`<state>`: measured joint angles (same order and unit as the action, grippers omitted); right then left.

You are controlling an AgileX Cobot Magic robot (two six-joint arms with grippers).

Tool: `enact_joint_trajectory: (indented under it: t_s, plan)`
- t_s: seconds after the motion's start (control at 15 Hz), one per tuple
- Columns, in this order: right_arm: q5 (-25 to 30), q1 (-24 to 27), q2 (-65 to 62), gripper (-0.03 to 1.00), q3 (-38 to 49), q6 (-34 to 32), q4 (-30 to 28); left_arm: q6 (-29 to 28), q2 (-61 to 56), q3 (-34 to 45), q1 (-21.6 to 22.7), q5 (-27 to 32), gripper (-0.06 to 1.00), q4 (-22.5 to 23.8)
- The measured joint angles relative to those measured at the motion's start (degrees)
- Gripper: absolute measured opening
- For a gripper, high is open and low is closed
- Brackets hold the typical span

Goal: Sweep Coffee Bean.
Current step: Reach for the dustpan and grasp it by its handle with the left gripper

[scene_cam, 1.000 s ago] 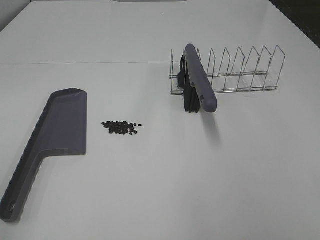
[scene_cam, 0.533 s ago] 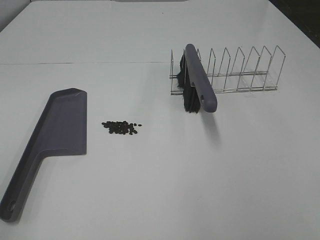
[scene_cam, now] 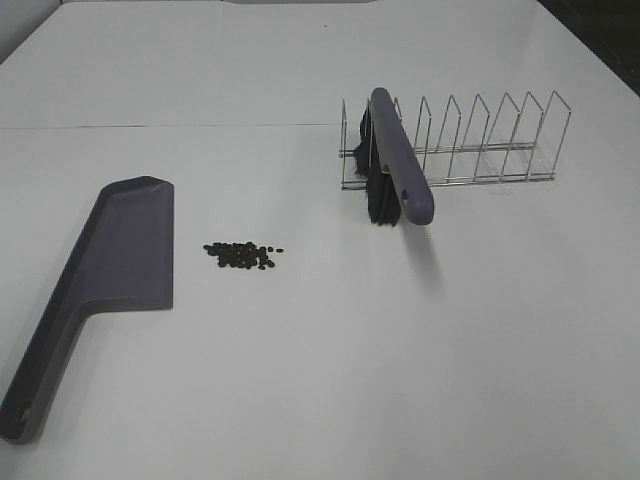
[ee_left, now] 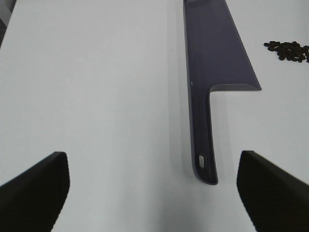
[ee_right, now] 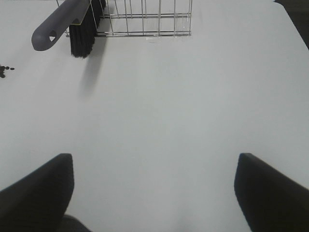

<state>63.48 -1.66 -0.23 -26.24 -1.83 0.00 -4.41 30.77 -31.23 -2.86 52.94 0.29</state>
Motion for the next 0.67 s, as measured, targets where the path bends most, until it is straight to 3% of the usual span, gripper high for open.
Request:
enact_joint_trajectory:
  t_s: [0.2, 0.67]
  plan:
    - [0.0, 0.0, 0.0, 0.77, 0.0, 0.0, 0.0, -0.1, 9.7, -1.0, 0.0, -4.1, 0.86, -3.3]
    - [0.0, 0.0, 0.0, 0.77, 0.0, 0.0, 0.0, -0.1, 38.4, -9.5, 0.0, -5.8, 0.84, -9.6]
